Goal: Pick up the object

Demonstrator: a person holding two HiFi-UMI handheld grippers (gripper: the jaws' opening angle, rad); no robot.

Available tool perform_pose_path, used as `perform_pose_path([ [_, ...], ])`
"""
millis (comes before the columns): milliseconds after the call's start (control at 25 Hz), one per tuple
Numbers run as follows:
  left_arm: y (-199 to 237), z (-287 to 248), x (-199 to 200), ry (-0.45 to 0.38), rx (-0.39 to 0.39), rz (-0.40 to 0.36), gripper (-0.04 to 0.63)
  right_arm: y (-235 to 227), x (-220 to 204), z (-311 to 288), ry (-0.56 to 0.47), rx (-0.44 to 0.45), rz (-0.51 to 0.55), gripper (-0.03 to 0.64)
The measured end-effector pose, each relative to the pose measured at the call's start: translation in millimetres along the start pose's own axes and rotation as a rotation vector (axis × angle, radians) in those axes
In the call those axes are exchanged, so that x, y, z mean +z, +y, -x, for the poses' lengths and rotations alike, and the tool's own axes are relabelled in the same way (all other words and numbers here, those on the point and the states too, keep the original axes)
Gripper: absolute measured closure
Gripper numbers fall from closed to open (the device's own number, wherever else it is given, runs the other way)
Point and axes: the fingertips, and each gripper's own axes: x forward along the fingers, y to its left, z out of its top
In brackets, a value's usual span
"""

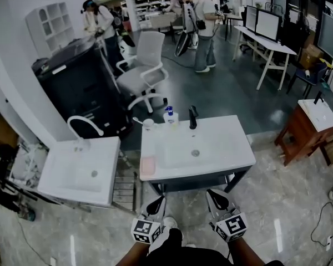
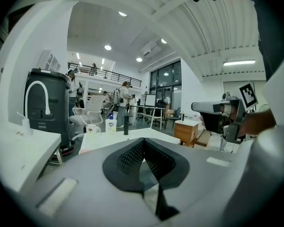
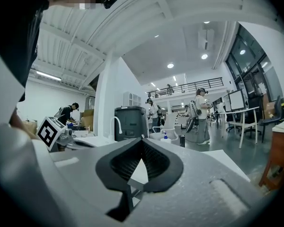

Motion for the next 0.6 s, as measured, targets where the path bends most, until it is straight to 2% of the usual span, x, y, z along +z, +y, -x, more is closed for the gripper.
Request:
perform_pose_path([
  [160, 23, -24, 9, 0.0, -0.003, -0.007, 0.577, -12, 9, -34, -0.017, 0.006, 0.01, 0.614],
  [600, 104, -71, 26, 0.021, 0.015, 0.01, 0.577, -28, 14, -130, 0.056, 0.029, 0.023, 0.614],
])
